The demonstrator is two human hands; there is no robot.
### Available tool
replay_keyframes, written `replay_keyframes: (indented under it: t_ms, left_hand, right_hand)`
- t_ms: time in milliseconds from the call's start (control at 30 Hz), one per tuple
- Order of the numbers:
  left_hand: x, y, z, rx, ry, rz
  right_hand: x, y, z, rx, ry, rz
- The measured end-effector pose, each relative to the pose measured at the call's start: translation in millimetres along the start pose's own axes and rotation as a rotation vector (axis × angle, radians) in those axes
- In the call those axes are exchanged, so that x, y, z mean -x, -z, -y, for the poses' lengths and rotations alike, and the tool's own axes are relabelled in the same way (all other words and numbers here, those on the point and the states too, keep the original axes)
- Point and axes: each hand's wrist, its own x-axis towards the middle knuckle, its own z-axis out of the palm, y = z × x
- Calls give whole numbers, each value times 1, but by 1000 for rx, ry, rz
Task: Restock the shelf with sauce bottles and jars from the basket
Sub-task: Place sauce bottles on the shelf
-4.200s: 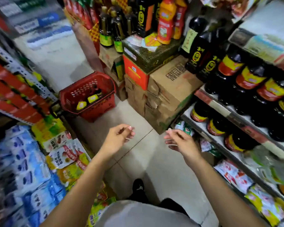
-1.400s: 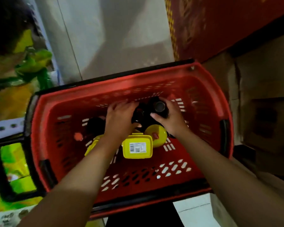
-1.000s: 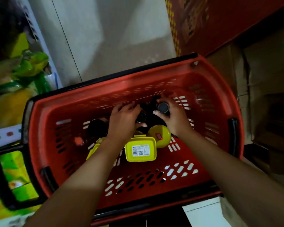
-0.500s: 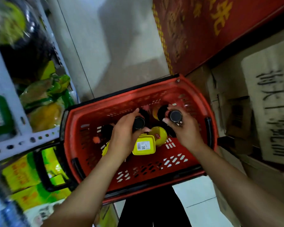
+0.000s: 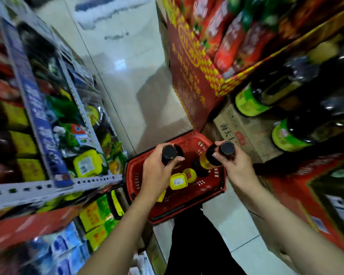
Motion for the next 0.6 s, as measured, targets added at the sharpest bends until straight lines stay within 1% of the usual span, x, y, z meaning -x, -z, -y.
replay_keyframes:
  t_ms: [200,367,467,600]
  left_hand:
    - [28,22,-80,26,-130,40]
    - [40,20,-123,47,-223,84]
    - [49,17,-137,57,-301,151]
    - [63,13,-149,69,-392,289]
  right_hand:
    - [51,42,57,-80,2,-104]
    - [86,66,87,-96,22,-179]
    - [114,82,98,-58,47,-242]
    - [163,98,99,-35,30,-365]
